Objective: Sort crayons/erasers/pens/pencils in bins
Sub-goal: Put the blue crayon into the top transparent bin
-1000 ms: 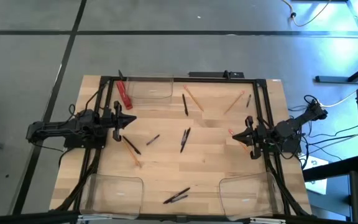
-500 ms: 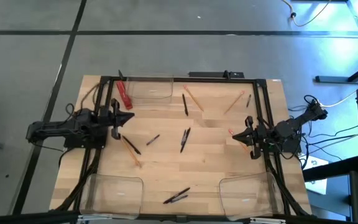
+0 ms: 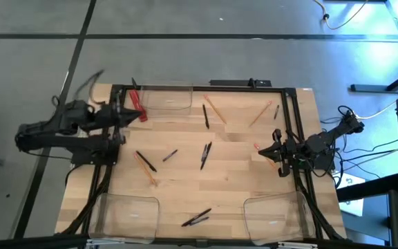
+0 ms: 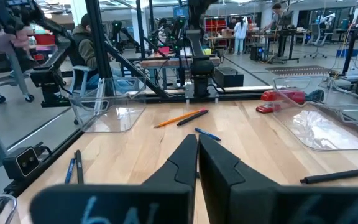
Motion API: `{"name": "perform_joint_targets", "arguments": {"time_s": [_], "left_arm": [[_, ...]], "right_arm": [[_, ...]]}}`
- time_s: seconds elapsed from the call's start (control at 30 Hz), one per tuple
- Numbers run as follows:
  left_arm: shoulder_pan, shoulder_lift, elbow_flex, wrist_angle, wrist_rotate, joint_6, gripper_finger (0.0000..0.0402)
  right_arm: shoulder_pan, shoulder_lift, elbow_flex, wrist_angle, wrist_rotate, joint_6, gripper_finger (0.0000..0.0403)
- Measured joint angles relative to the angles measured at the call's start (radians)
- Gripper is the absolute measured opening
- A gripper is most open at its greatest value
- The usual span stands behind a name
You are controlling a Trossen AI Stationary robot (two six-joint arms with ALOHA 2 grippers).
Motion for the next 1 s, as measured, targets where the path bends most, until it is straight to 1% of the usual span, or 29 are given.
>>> {"name": "perform_joint_targets", "arguments": {"time_s": [0.1,0.2,0.3,0.4,0.5,0.6,0.67,0.73,0.83,0.9,1.0], "left_arm": [[0.000,0.149,0.109,-0.136,-0.013,-0.066,0.0000],[0.000,0.276,0.191,-0.274,-0.013,-0.162,0.0000],[-0.007,0.388,0.234,-0.371,-0.008,-0.270,0.0000],[-0.029,0.463,0.262,-0.440,-0.005,-0.329,0.0000],[-0.066,0.513,0.264,-0.476,-0.002,-0.379,0.0000],[-0.096,0.536,0.264,-0.476,-0.001,-0.415,0.0000],[-0.110,0.545,0.264,-0.477,-0.001,-0.468,0.0000],[-0.122,0.549,0.264,-0.476,-0.001,-0.523,0.0000],[-0.131,0.548,0.264,-0.447,-0.001,-0.564,0.0000],[-0.134,0.548,0.264,-0.431,-0.001,-0.564,0.0000],[-0.134,0.548,0.264,-0.416,-0.002,-0.564,0.0000]], "right_arm": [[0.000,0.000,0.000,0.000,0.000,-0.001,0.0017],[0.000,0.000,0.000,0.004,0.000,-0.020,0.0017],[0.000,0.000,0.003,0.054,-0.003,-0.073,0.0017],[0.000,0.000,0.047,0.055,-0.023,-0.116,0.0017],[0.000,0.007,0.110,0.059,-0.034,-0.159,0.0017],[0.000,0.040,0.186,0.006,-0.047,-0.176,0.0017],[0.000,0.078,0.249,-0.071,-0.061,-0.123,0.0017],[0.000,0.132,0.321,-0.167,-0.061,-0.019,0.0017],[0.000,0.237,0.432,-0.320,-0.063,0.109,0.0017],[0.000,0.309,0.499,-0.391,-0.064,0.138,0.0017],[0.000,0.409,0.591,-0.438,-0.062,0.126,0.0017]]}}
